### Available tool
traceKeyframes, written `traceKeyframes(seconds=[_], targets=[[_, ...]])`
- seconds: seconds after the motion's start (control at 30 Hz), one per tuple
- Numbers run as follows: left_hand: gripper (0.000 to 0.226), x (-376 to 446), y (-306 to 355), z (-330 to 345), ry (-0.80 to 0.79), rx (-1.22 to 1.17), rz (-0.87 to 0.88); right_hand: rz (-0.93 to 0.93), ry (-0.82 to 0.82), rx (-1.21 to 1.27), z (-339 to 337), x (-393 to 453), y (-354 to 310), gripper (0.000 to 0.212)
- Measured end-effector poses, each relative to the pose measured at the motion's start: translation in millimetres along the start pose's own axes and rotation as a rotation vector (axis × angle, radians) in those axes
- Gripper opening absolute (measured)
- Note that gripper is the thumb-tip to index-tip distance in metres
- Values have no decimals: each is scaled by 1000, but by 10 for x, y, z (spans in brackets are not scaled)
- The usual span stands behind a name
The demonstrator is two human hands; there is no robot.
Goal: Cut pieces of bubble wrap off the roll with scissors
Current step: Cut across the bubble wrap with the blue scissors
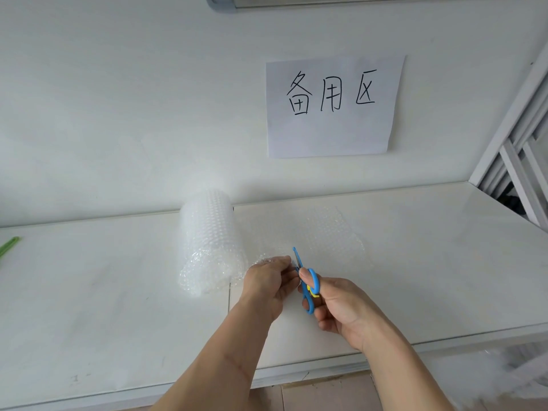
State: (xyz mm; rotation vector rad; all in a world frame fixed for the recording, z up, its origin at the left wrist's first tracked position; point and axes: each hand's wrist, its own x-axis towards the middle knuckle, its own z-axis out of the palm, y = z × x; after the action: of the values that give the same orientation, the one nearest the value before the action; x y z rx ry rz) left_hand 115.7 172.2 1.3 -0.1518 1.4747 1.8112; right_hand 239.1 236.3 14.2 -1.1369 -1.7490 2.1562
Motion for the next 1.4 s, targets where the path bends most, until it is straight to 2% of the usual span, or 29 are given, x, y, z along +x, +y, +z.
traceKeyframes(seconds=[0.3,0.43,0.63,0.9,1.23,1.4], targets=[[4,-7,-9,27,25,6,-4,-16,-26,35,-27,18,45,36],[12,3,21,49,44,18,-27,-25,-31,30,-25,14,44,37],[6,-1,12,77,51,60,-36,-26,-12,29,-2,31,19,41],[7,-37,12,74,69,31,-23,-56,-19,33,-3,71,61,32],[8,-69,-8,61,42,48,-3,-33,15,24,32,92,21,51],[7,-71,-6,57,37,31,-5,-42,11,21,4,114,63,38]])
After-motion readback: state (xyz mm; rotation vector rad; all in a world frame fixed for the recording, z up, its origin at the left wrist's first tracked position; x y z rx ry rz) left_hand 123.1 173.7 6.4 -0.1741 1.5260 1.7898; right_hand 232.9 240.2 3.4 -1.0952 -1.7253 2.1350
